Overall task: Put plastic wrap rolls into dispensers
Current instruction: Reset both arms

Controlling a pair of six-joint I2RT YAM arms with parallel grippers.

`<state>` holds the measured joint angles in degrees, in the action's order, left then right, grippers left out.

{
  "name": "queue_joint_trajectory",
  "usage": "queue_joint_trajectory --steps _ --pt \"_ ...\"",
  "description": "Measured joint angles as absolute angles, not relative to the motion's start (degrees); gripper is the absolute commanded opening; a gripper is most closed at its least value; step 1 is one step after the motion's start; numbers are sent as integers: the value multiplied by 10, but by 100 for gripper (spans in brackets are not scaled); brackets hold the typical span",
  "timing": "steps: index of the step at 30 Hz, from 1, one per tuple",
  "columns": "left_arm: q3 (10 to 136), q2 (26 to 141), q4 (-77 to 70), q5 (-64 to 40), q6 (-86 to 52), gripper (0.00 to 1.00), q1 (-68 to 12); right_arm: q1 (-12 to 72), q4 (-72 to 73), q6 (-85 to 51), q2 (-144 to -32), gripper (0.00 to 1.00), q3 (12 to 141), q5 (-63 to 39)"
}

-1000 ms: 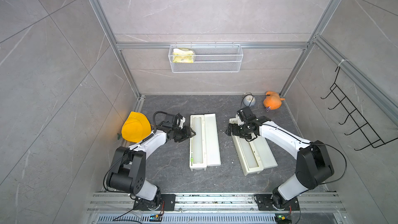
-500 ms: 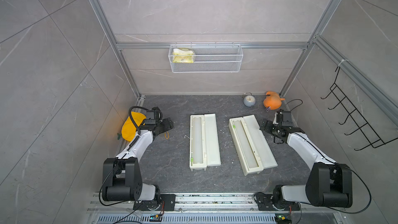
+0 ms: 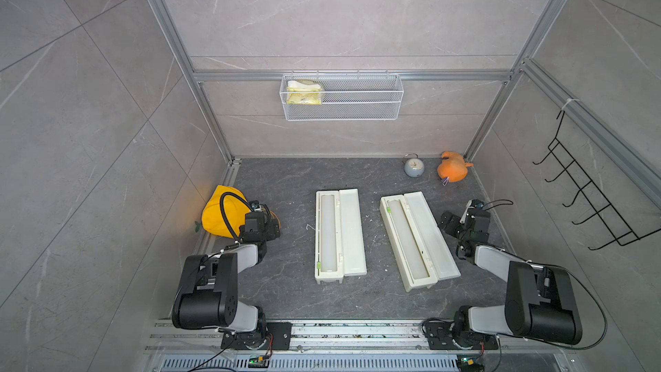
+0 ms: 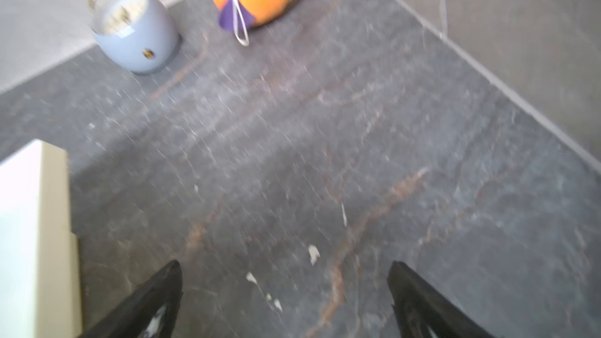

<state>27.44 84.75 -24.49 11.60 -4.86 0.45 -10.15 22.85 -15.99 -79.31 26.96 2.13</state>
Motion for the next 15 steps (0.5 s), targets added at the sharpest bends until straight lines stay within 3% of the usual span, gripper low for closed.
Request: queue_joint_trajectory --steps 5,7,15 --pt "246 848 -345 101 -32 93 10 -91 317 -156 -796 100 237 12" --pt "228 848 -378 99 -30 100 10 -88 330 -154 -799 100 237 11" --pt "200 864 -445 101 -27 100 10 -86 357 -152 -801 100 233 9"
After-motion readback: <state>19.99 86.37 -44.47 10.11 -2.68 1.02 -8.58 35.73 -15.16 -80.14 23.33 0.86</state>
